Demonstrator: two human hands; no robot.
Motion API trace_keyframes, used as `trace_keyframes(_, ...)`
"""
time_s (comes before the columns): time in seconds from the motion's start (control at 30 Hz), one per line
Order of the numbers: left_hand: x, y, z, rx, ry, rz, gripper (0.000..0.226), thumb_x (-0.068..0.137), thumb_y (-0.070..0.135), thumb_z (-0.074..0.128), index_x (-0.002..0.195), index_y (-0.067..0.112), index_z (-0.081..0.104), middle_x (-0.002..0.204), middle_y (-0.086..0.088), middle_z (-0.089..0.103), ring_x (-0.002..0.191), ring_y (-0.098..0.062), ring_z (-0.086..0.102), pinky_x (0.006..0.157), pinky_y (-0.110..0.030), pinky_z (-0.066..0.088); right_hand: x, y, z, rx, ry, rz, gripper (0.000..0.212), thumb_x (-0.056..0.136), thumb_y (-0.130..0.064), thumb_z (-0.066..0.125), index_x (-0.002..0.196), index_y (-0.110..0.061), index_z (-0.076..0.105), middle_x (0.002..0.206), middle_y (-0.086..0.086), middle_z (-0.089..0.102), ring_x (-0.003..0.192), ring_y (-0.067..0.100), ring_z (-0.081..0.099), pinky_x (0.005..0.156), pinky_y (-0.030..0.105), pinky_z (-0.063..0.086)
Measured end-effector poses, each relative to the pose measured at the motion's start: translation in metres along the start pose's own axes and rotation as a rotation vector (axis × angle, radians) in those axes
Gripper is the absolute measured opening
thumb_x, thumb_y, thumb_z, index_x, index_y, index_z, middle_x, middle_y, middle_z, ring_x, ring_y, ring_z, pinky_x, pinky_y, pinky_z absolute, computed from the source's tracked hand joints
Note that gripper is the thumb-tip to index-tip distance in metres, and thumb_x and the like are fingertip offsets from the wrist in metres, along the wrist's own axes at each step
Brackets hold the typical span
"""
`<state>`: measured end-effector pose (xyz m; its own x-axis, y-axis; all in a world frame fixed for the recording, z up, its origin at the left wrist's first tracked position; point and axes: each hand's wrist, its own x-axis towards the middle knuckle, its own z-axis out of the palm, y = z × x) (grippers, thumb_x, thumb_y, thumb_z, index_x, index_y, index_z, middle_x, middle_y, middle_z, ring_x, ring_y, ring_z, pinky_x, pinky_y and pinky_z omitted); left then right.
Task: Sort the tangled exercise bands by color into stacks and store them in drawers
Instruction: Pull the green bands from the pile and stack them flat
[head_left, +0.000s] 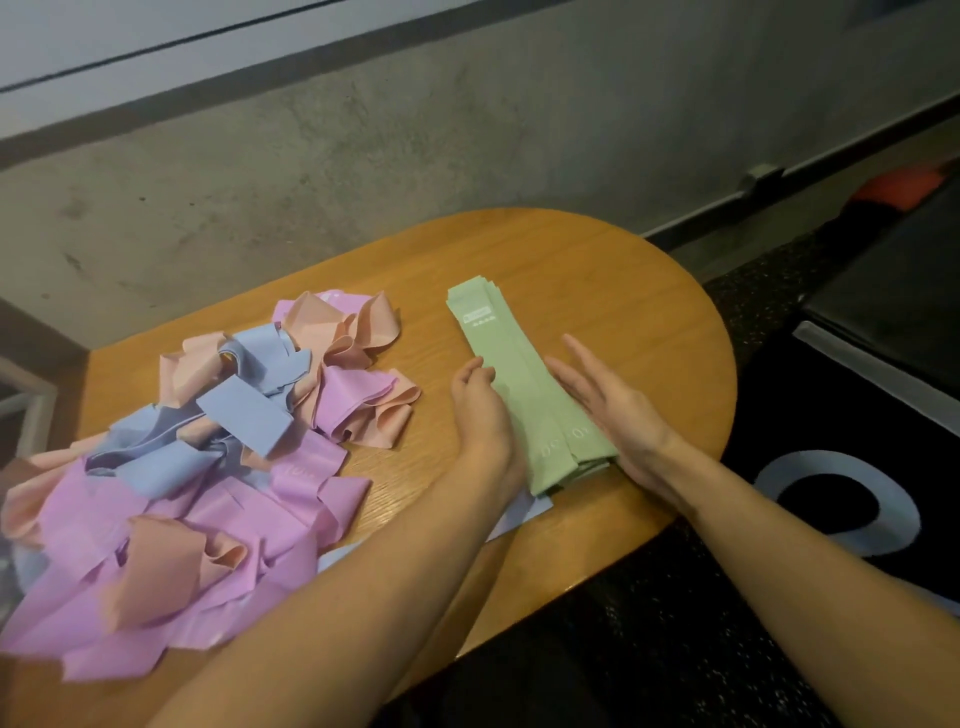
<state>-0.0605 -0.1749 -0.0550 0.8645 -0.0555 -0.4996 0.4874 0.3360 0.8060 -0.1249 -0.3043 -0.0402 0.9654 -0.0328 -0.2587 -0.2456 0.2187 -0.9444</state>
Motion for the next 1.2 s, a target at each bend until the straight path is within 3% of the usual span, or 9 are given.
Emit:
trace_keyframes(0.13,-0.024,0.028,0.010,-0.102,-0.007,-0.118,0.030,0.091,0.032,0.054,0.106,0.009,0.066,0.090,-0.010,0.074,0.075,-0.021,0.072,0.071,-0.031,0.056,-0.001,-0.006,0.010,-0.118,-0.045,-0.047,0.048,0.107,-0.036,0.038,0.154,-0.035,0.030,0.135,-0.020,0.050,0.114,-0.011,0.056,0.094,0.017,0.050)
trace_keyframes(0.27,-0.020,0.031,0.006,0.126,0.015,-0.106,0.048,0.077,0.024,0.070,0.123,0.029,0.057,0.121,-0.011,0.062,0.108,-0.030,0.063,0.093,-0.054,0.053,-0.002,-0.007,0.001,-0.264,-0.093,-0.044,0.075,0.091,0.018,0.036,0.150,-0.029,0.034,0.136,-0.019,0.050,0.120,-0.010,0.050,0.086,0.014,0.051)
trace_keyframes(0.37,-0.028,0.031,-0.002,0.243,0.061,0.017,0.036,0.086,0.019,0.063,0.115,0.037,0.050,0.122,-0.009,0.057,0.105,-0.028,0.062,0.091,-0.049,0.055,-0.005,-0.005,-0.004,-0.356,-0.054,-0.071,0.075,0.088,0.016,0.040,0.148,-0.030,0.040,0.149,-0.008,0.044,0.131,0.000,0.045,0.095,0.024,0.053)
trace_keyframes(0.53,-0.057,0.023,-0.047,1.074,-0.246,0.818,0.037,0.080,0.043,0.078,0.107,0.034,0.054,0.121,0.010,0.047,0.116,-0.007,0.042,0.098,-0.024,0.039,-0.018,0.004,-0.016,-0.452,-0.040,-0.173,0.050,0.095,0.000,0.053,0.130,-0.035,0.060,0.138,-0.013,0.055,0.132,0.010,0.051,0.106,0.046,0.048)
trace_keyframes(0.7,-0.069,0.010,-0.077,1.424,-0.431,0.762,0.058,0.077,0.061,0.074,0.123,0.035,0.051,0.120,0.021,0.043,0.114,-0.001,0.041,0.098,-0.027,0.044,-0.037,0.012,-0.028,-0.636,-0.033,-0.345,0.024,0.092,-0.011,0.067,0.102,-0.032,0.070,0.124,-0.024,0.062,0.124,0.000,0.052,0.107,0.031,0.041)
trace_keyframes(0.83,-0.075,0.010,-0.077,1.383,-0.385,0.724,0.020,0.090,0.036,0.068,0.108,0.031,0.064,0.113,0.016,0.057,0.106,-0.003,0.051,0.093,-0.035,0.051,-0.044,0.014,-0.035,-0.819,-0.079,-0.354,0.017,0.089,-0.021,0.073,0.097,-0.035,0.071,0.129,-0.025,0.057,0.128,-0.006,0.044,0.109,0.022,0.032)
trace_keyframes(1.0,-0.075,0.019,-0.060,1.077,-0.231,0.748,0.018,0.094,0.023,0.066,0.111,0.025,0.071,0.109,0.015,0.069,0.099,0.000,0.062,0.088,-0.030,0.056,-0.046,0.013,-0.031,-0.780,-0.066,-0.319,0.020,0.090,-0.017,0.072,0.096,-0.036,0.074,0.125,-0.024,0.058,0.122,-0.010,0.049,0.107,0.015,0.037)
trace_keyframes(1.1,-0.078,0.017,-0.048,1.124,-0.249,0.801,0.022,0.094,0.020,0.067,0.113,0.028,0.072,0.112,0.017,0.070,0.100,0.006,0.058,0.088,-0.014,0.049,-0.045,0.014,-0.027,-0.610,-0.087,-0.256,0.039,0.090,-0.009,0.071,0.117,-0.036,0.064,0.127,-0.013,0.062,0.120,0.000,0.058,0.105,0.024,0.046)
trace_keyframes(1.2,-0.080,0.008,-0.042,1.170,-0.258,0.815,0.023,0.091,0.019,0.068,0.112,0.028,0.073,0.119,0.016,0.068,0.108,0.004,0.058,0.092,-0.016,0.047,-0.047,0.011,-0.026,-0.432,-0.101,-0.184,0.057,0.094,0.002,0.061,0.140,-0.028,0.044,0.138,-0.007,0.053,0.130,0.006,0.052,0.105,0.022,0.045)
